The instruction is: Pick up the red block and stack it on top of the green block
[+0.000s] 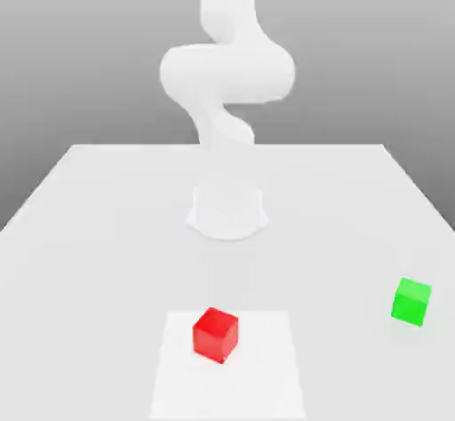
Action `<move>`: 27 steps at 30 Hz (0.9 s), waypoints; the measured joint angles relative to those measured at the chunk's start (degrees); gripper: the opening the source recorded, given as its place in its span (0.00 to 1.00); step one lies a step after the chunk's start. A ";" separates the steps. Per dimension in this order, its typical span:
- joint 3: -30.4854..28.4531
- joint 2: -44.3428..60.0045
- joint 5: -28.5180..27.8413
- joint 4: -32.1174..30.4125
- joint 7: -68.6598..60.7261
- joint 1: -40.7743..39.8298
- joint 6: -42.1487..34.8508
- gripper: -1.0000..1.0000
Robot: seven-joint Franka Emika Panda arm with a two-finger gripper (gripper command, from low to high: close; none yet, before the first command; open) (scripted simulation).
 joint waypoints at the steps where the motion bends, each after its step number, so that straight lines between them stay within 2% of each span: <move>1: -0.84 2.19 1.48 -1.21 0.02 0.46 1.14 0.50; 8: -3.36 16.70 9.08 -8.97 1.78 2.81 8.51 0.50; 14: -2.43 28.37 10.93 -15.63 6.60 3.16 15.13 0.50; 18: -1.42 35.13 7.64 -20.25 13.04 2.22 20.04 0.50; 22: -1.65 40.45 -1.21 -24.44 23.08 0.24 24.78 0.50; 27: -1.34 44.89 -3.01 -24.16 24.80 -0.06 28.74 0.50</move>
